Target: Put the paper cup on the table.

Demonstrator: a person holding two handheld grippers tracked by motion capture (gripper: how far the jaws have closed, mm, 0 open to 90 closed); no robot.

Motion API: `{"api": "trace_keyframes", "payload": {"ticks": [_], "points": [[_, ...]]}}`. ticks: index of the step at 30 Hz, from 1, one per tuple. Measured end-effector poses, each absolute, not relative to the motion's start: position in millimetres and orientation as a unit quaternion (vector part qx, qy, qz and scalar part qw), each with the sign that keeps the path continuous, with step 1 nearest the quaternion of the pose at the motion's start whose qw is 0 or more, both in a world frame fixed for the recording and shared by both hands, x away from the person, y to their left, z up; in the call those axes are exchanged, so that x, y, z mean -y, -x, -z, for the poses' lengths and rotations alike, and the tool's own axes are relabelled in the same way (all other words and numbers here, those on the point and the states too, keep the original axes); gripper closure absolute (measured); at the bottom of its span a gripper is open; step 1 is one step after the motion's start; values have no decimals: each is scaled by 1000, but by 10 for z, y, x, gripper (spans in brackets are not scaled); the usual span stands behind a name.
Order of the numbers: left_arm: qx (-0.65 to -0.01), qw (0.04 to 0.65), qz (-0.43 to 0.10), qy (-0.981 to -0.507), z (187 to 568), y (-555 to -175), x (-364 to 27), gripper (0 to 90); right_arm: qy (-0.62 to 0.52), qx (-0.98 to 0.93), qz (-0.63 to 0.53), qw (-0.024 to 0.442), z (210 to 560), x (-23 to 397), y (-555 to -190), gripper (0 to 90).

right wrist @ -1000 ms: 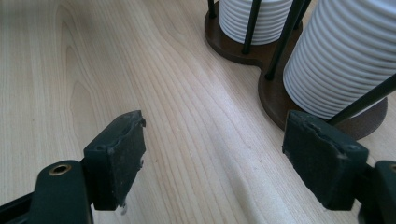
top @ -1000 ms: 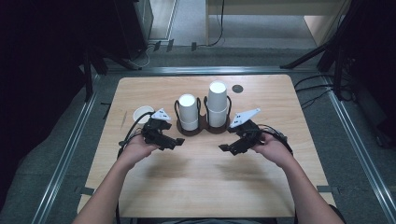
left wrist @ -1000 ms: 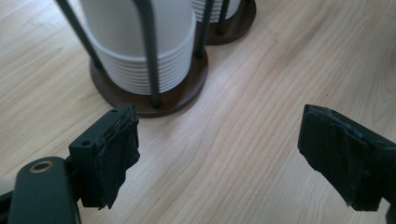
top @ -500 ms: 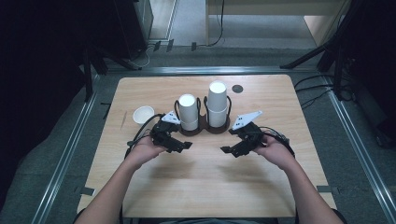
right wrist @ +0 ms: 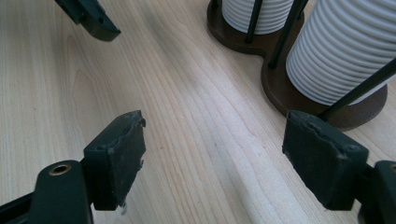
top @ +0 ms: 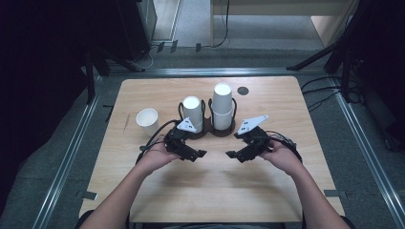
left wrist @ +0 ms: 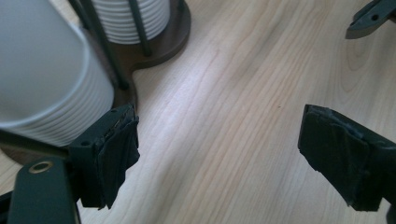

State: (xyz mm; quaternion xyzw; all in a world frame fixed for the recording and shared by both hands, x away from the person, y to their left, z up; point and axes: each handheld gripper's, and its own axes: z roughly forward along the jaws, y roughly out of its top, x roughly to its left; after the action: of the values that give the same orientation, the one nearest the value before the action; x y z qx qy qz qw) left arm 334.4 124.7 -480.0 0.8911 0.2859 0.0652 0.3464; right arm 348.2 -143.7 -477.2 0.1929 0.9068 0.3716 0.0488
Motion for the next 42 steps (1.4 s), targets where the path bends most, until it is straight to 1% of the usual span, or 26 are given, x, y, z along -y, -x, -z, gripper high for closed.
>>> {"api": "trace_keyframes", "payload": {"ticks": [22, 42], "points": [[-266, 353, -67, -895, 4817, -3308, -1021, 123, -186, -912, -363, 51, 4811, 1404, -3410, 212], [-265, 356, -71, -893, 4817, -3323, -1033, 123, -184, -914, -358, 52, 4828, 1385, -3385, 212]]}}
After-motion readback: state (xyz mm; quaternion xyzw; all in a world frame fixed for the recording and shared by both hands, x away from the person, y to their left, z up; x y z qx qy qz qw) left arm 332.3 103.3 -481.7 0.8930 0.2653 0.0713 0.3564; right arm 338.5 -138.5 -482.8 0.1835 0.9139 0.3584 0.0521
